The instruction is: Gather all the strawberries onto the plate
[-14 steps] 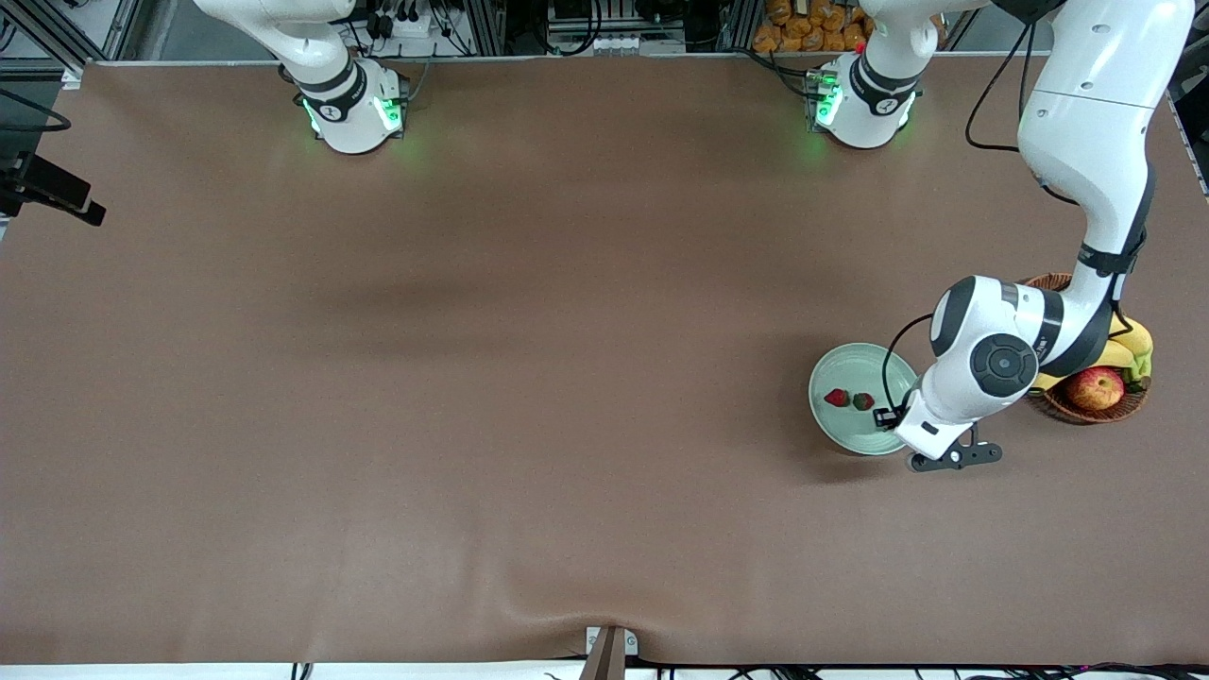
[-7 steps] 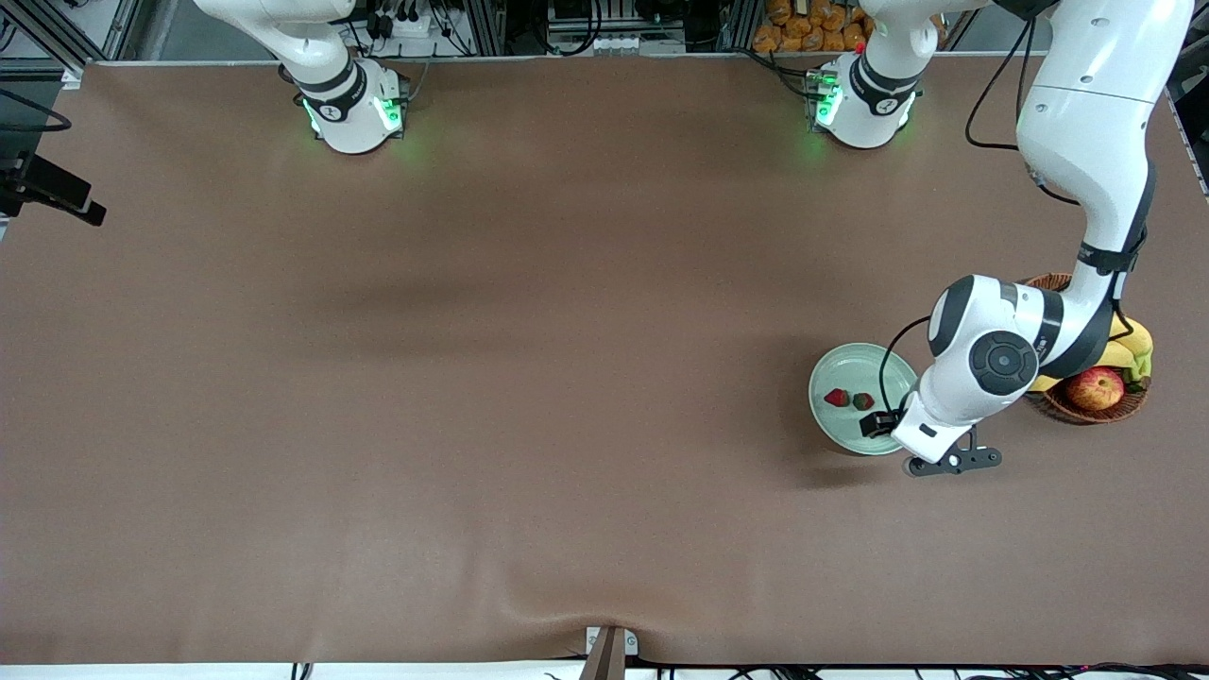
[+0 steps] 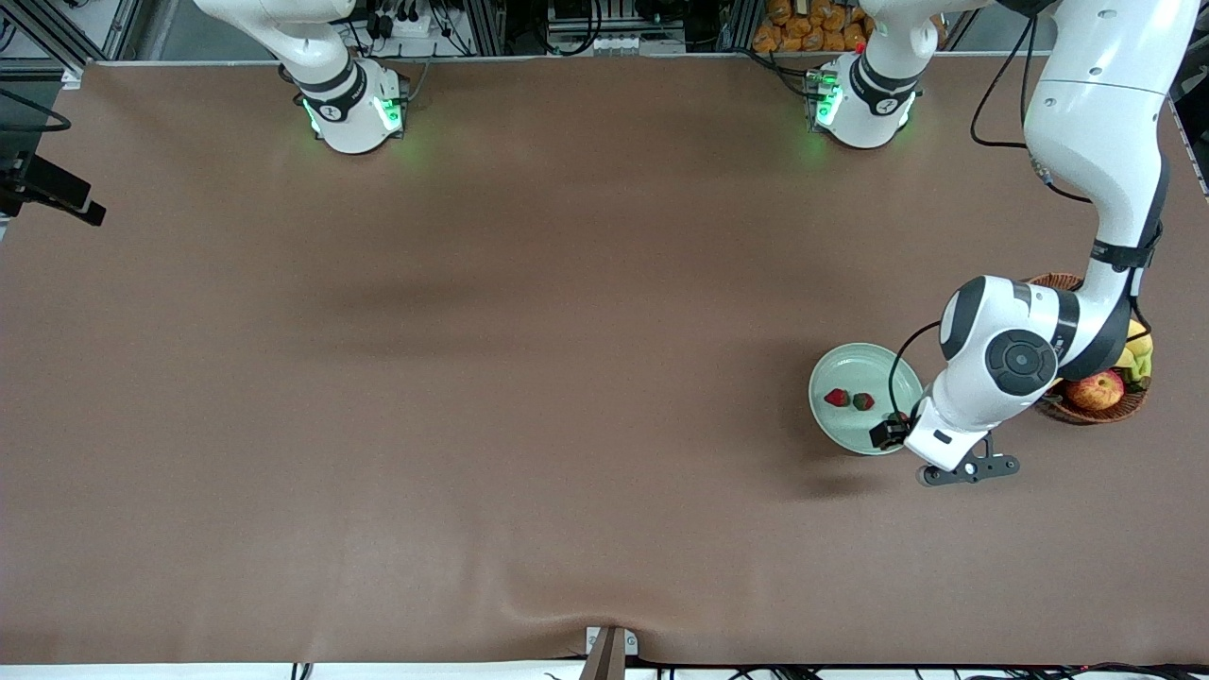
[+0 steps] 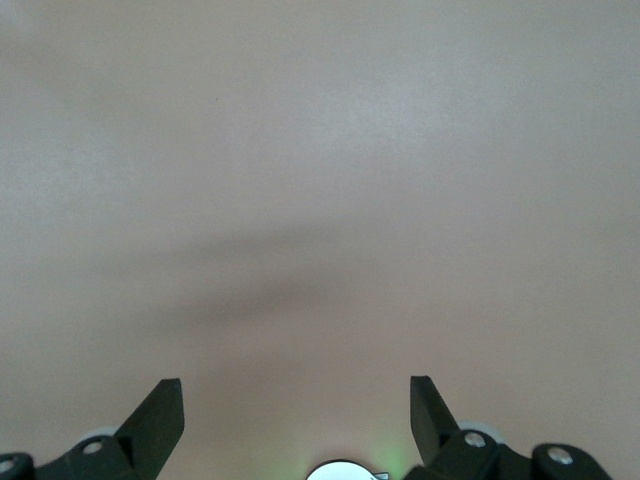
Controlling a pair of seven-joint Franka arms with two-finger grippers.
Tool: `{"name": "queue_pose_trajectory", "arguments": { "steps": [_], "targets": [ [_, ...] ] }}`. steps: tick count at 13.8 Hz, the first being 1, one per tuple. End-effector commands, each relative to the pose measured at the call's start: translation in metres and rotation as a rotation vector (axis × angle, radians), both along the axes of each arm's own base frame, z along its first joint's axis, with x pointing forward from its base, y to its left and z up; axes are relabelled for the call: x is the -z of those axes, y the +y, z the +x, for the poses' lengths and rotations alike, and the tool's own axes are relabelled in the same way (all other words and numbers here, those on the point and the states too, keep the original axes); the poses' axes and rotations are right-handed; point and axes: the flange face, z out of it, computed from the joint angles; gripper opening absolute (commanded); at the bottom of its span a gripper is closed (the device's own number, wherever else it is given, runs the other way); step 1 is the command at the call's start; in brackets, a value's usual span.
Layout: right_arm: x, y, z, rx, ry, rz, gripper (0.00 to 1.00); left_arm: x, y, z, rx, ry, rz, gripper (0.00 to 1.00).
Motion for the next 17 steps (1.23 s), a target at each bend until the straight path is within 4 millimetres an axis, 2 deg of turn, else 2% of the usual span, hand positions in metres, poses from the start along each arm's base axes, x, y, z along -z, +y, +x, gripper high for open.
{"name": "queue_pose_trajectory", "arguments": {
  "steps": [1, 5, 9, 12, 15, 17],
  "targets": [
    [-0.005, 0.0, 0.0, 0.017, 0.0, -0.013, 1.0, -0.021, 0.003, 0.005, 0.009, -0.038, 0.011, 1.0],
    [-0.005, 0.0, 0.0, 0.017, 0.0, -0.013, 1.0, -0.056, -0.002, 0.008, 0.011, -0.09, 0.014, 1.0],
    [-0.006, 0.0, 0.0, 0.017, -0.001, -0.012, 1.0, -0.127, -0.017, 0.0, 0.026, -0.177, 0.034, 1.0],
    [-0.005, 0.0, 0.0, 0.018, 0.0, -0.012, 1.0, -0.163, -0.042, -0.012, 0.039, -0.182, 0.04, 1.0],
    [-0.006, 0.0, 0.0, 0.017, -0.003, -0.012, 1.0, -0.197, -0.045, -0.021, 0.007, -0.201, 0.016, 1.0],
    [-0.006, 0.0, 0.0, 0.017, -0.001, -0.012, 1.0, -0.217, -0.041, -0.027, -0.006, -0.212, 0.044, 1.0]
  ]
}}
